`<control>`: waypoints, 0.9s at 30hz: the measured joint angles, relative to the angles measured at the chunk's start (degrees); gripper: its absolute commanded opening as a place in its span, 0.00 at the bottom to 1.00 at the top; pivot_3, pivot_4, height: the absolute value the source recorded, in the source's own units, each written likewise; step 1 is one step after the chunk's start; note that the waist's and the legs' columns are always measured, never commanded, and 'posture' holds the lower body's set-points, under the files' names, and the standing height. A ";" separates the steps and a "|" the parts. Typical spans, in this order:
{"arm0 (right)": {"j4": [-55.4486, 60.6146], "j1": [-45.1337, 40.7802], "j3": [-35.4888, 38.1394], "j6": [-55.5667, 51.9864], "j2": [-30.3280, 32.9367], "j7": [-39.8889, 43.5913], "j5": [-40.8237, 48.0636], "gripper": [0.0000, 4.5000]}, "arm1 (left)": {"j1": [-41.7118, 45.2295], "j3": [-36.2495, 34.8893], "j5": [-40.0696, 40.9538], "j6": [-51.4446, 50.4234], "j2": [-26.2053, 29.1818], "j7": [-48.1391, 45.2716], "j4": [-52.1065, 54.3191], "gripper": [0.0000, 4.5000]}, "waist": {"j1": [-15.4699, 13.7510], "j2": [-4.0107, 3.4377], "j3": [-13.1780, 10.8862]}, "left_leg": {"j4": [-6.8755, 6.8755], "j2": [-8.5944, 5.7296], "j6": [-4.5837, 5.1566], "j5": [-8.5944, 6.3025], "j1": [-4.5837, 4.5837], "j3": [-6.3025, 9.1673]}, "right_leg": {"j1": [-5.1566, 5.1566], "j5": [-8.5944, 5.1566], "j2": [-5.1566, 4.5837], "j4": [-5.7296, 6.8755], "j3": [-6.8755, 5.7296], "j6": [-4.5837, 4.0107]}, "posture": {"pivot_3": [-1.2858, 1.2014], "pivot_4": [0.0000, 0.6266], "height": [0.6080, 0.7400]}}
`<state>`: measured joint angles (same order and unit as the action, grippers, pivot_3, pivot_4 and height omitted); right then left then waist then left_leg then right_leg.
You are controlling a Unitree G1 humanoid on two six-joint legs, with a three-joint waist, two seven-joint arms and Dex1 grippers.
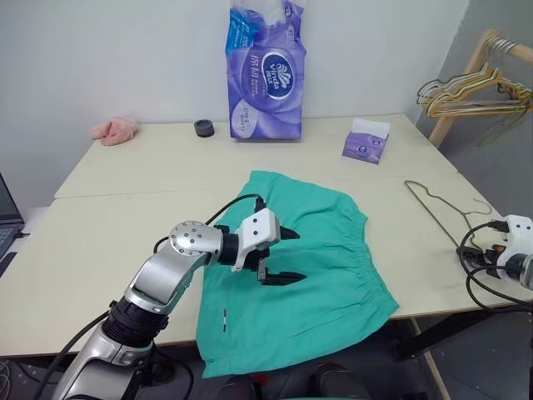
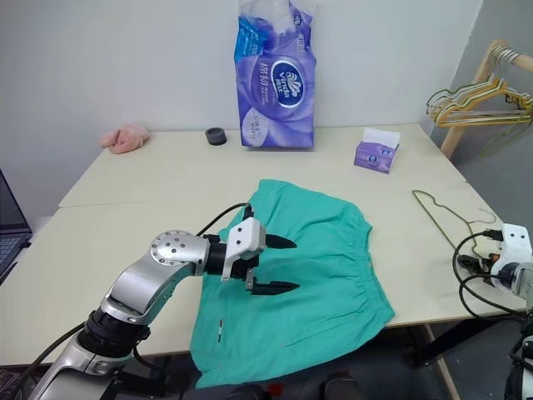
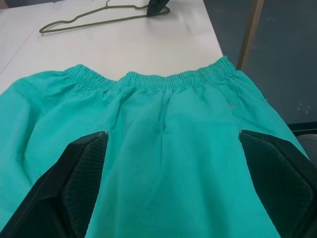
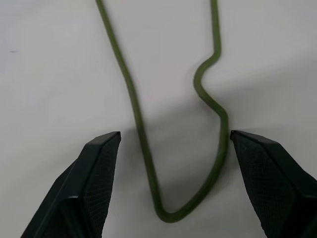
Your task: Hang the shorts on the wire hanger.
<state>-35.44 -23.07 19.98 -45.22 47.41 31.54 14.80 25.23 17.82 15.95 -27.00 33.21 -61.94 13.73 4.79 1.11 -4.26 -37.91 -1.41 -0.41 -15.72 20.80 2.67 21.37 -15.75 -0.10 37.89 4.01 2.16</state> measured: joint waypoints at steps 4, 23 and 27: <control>-1.46 0.50 1.59 0.71 0.83 -0.43 0.24 0.84 | 0.00 0.00 0.02 -0.07 -0.10 0.00 0.28 1.00 | 0.01 -0.06 -0.04 | 0.00 -0.01 0.01 0.00 0.00 -0.06 | 0.00 0.00 0.00 -0.01 0.04 0.00 | 0.48 0.10 1.00; -9.93 -5.47 -7.66 7.94 1.55 0.46 -6.00 0.12 | -0.01 0.02 0.03 -0.18 -0.88 0.02 0.49 1.00 | 0.25 0.19 -0.15 | -0.03 0.00 0.04 -0.02 -0.02 -0.16 | -0.07 0.09 -0.02 -0.21 0.12 0.14 | 0.48 0.11 1.00; -12.66 -6.66 -8.37 10.39 1.29 -1.74 -7.70 0.01 | -0.01 0.02 0.02 -0.36 -1.19 0.80 0.49 1.00 | 0.00 0.42 -0.24 | -0.06 -0.02 0.04 -0.03 -0.01 -0.13 | -0.11 0.11 -0.05 -0.24 0.10 0.17 | 0.49 0.11 1.00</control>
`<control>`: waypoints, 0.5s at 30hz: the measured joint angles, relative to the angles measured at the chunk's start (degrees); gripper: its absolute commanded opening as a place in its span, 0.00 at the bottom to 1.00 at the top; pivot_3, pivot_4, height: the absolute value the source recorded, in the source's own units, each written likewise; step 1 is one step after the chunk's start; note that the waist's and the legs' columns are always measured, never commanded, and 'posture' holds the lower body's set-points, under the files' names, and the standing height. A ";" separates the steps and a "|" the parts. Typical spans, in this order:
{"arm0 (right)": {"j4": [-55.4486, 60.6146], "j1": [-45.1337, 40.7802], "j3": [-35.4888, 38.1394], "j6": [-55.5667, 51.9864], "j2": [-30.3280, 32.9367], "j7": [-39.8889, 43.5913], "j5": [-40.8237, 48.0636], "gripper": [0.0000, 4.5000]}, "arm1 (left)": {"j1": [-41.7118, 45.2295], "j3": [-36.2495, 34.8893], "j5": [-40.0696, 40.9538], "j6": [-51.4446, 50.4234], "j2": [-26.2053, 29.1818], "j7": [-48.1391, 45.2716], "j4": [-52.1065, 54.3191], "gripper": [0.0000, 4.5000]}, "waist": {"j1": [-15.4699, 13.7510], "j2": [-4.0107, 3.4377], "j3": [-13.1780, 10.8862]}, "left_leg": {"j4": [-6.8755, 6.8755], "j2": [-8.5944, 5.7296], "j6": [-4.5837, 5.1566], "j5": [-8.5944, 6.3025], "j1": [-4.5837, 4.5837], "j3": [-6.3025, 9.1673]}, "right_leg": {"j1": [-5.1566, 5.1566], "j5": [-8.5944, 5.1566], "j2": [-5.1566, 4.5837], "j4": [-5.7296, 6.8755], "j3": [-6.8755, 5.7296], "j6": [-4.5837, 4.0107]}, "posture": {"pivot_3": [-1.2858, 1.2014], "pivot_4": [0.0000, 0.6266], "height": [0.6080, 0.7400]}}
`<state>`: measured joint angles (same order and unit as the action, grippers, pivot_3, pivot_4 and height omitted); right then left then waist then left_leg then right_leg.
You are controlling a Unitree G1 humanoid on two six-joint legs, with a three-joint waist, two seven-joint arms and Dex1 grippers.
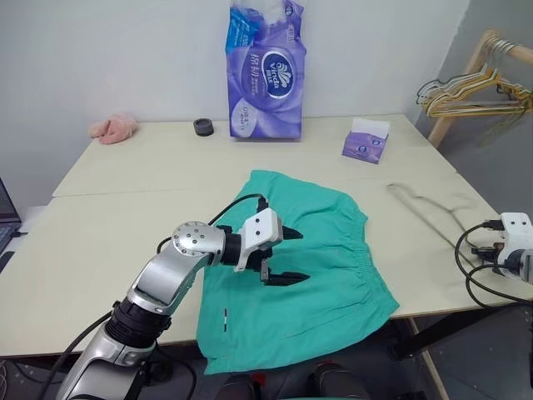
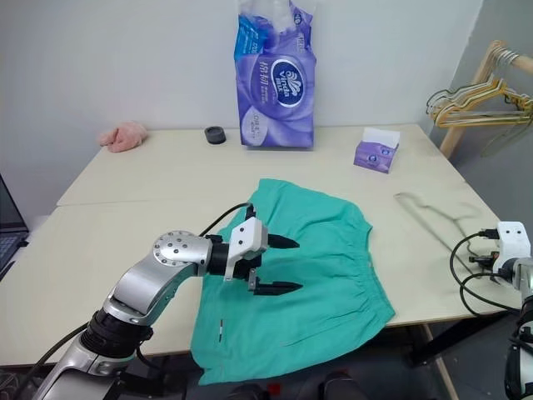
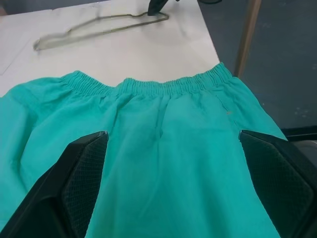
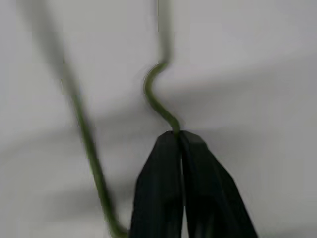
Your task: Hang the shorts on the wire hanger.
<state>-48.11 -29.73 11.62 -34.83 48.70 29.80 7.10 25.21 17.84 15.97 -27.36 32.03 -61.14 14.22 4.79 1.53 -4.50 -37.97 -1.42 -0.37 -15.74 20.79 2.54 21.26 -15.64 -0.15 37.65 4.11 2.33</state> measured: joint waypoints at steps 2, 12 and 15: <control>-0.65 -0.15 0.11 0.89 -0.08 -0.72 -0.11 0.01 | 0.00 -0.04 0.00 -0.03 -0.59 0.88 0.00 1.00 | -0.06 0.02 -0.01 | 0.00 -0.03 0.00 0.00 0.00 -0.01 | -0.02 0.02 -0.03 -0.03 0.01 0.04 | 0.49 0.10 1.00; 13.18 7.34 0.50 1.36 0.19 1.61 0.16 0.01 | 2.79 -4.58 0.69 -2.93 -3.01 7.63 -5.39 1.00 | 0.08 -0.47 -0.28 | 0.04 -0.02 0.01 0.00 0.10 0.02 | 0.14 0.04 -0.02 0.02 0.01 0.08 | 0.48 0.10 1.00; 24.81 13.12 0.64 0.67 0.59 3.17 0.84 0.01 | 4.66 -7.32 1.18 -3.23 -2.90 8.34 -9.35 1.00 | 0.32 -0.68 -0.40 | 0.08 0.04 0.01 -0.01 0.11 0.02 | 0.22 0.03 -0.01 0.06 0.02 0.09 | 0.48 0.10 1.00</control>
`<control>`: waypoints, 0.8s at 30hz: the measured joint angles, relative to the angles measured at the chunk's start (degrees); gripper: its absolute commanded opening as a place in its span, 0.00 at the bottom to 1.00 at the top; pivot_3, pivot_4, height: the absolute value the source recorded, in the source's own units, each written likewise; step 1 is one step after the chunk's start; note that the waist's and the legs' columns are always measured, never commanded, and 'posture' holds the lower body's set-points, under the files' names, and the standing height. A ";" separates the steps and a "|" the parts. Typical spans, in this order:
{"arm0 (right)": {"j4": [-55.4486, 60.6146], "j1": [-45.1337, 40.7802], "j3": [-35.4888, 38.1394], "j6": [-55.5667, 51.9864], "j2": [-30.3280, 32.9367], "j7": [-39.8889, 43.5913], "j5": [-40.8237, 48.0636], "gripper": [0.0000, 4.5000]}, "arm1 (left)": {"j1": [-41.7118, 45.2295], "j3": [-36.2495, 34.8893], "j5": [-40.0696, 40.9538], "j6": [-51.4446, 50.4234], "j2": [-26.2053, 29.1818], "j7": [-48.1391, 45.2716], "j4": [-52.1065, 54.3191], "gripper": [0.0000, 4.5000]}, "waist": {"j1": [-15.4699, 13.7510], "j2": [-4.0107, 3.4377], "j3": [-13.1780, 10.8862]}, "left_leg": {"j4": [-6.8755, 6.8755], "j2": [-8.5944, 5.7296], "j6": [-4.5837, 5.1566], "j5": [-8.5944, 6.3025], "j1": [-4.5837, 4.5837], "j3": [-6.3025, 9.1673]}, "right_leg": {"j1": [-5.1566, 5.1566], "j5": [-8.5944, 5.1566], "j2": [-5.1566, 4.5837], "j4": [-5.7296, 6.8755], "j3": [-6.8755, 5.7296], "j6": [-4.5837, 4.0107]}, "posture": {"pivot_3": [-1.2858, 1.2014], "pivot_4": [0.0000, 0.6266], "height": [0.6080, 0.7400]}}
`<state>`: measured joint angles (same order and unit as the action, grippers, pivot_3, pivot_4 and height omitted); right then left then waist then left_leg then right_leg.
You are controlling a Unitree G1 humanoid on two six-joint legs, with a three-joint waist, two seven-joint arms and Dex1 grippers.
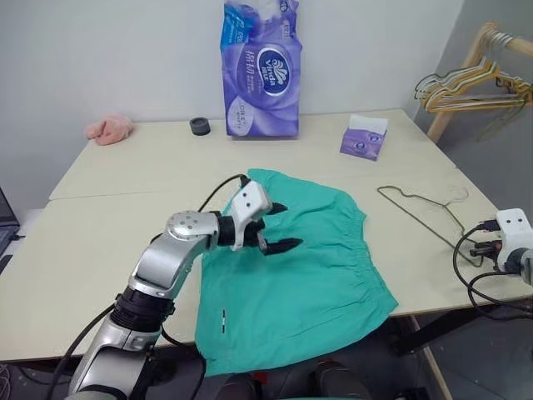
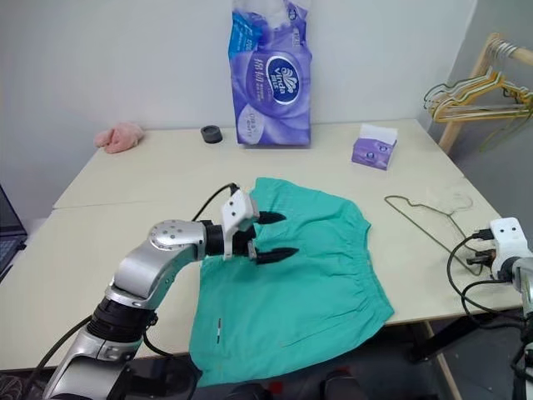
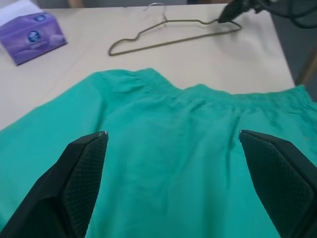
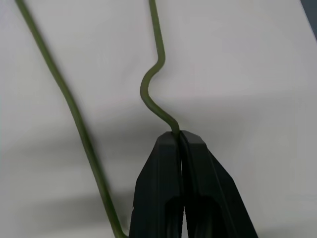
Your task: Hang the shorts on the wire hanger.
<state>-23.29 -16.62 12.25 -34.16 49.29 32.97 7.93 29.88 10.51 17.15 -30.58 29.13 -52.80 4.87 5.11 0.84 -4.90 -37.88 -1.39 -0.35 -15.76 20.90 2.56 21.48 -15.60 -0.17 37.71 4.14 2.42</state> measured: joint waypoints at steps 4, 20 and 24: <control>17.28 5.25 -0.21 -1.42 -0.60 1.16 1.14 0.01 | 5.25 -5.63 0.07 0.57 0.92 2.22 -10.21 1.00 | 0.07 -0.09 -0.18 | -0.01 0.06 0.00 0.00 0.00 0.06 | 0.10 0.00 0.01 0.14 -0.04 0.01 | 0.48 0.10 1.00; 27.61 1.41 -4.22 9.67 -0.80 -5.04 -8.05 0.01 | 12.81 -12.48 2.02 1.26 3.12 -1.98 -27.21 1.00 | -0.62 0.10 -0.41 | -0.11 -0.08 -0.10 -0.02 0.95 0.19 | 0.98 0.33 -0.40 0.22 -0.19 -0.28 | 0.48 0.09 1.00; 29.05 1.44 -6.27 15.71 -0.83 -1.77 -7.96 0.01 | 11.94 -12.34 2.28 0.87 3.11 -4.13 -25.62 1.00 | -0.41 0.09 -0.41 | -0.07 -0.07 -0.09 -0.03 0.95 0.19 | 1.00 0.33 -0.37 0.24 -0.20 -0.27 | 0.48 0.09 1.00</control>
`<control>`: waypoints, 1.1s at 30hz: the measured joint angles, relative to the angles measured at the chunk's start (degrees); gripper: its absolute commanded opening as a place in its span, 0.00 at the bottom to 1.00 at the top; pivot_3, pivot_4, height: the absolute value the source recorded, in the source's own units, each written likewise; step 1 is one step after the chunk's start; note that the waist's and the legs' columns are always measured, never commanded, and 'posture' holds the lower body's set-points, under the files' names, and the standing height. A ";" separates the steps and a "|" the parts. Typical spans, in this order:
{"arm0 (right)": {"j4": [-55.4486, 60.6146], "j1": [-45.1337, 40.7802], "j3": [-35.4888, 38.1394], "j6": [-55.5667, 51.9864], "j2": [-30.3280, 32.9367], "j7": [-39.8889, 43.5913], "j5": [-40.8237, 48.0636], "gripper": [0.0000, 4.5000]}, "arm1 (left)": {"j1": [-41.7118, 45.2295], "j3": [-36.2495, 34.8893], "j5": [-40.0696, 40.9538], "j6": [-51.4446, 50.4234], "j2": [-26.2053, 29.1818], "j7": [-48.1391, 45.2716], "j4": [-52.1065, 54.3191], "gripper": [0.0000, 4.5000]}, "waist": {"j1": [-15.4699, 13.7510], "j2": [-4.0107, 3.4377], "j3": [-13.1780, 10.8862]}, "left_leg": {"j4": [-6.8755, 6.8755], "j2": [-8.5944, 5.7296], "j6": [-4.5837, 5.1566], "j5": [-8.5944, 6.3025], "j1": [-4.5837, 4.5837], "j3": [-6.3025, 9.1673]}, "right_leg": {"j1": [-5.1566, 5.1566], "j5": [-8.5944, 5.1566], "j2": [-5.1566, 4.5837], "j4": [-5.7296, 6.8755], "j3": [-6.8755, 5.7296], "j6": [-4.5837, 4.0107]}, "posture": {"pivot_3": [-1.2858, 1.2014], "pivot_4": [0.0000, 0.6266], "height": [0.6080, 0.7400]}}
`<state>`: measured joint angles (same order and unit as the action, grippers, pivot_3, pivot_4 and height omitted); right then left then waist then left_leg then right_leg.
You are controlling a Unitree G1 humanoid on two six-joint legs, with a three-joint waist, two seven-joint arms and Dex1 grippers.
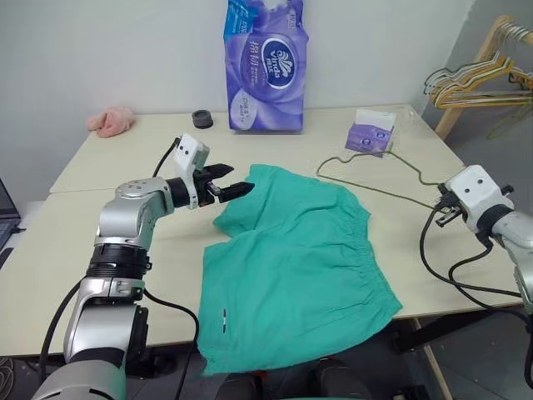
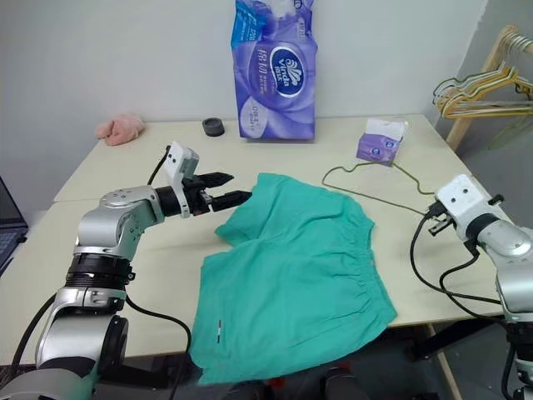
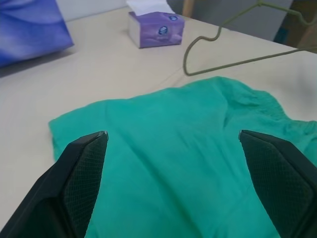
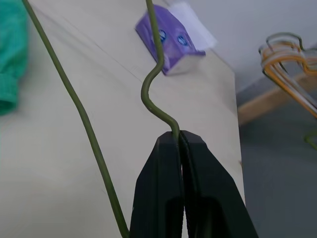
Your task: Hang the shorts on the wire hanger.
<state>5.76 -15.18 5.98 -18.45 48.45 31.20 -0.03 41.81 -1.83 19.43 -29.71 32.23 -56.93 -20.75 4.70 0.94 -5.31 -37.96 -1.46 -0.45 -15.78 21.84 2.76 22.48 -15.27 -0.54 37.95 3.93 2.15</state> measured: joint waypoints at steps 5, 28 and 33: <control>3.82 0.04 -4.45 8.17 -0.36 3.90 -0.98 0.01 | -0.76 1.53 0.12 -1.37 0.51 -3.91 0.04 1.00 | 0.27 0.01 0.00 | -0.09 0.00 0.00 0.01 -0.03 -0.02 | -0.03 0.00 0.04 0.05 0.00 0.00 | 0.48 0.08 1.00; 8.61 -5.91 -11.79 21.63 -5.79 9.94 -4.35 0.00 | -8.92 9.53 0.68 -6.44 3.45 -14.10 7.03 0.86 | 0.11 0.01 0.00 | -0.16 0.01 0.00 0.01 -0.08 0.04 | -0.09 0.03 0.04 0.12 -0.03 -0.05 | 0.48 0.09 1.00; 9.01 -5.88 -11.67 21.96 -5.94 10.04 -5.54 0.00 | -9.03 9.34 2.11 -8.74 3.59 -15.45 7.07 0.54 | 0.12 0.01 0.00 | -0.17 0.01 0.00 0.01 -0.08 0.05 | -0.09 0.03 0.04 0.13 -0.04 -0.05 | 0.47 0.09 1.00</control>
<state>14.77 -21.06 -5.69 3.51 42.51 41.24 -5.57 32.78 7.51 21.54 -38.45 35.82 -72.38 -13.68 4.82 0.94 -5.30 -38.12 -1.45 -0.44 -15.77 21.76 2.80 22.39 -15.24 -0.50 38.09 3.89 2.09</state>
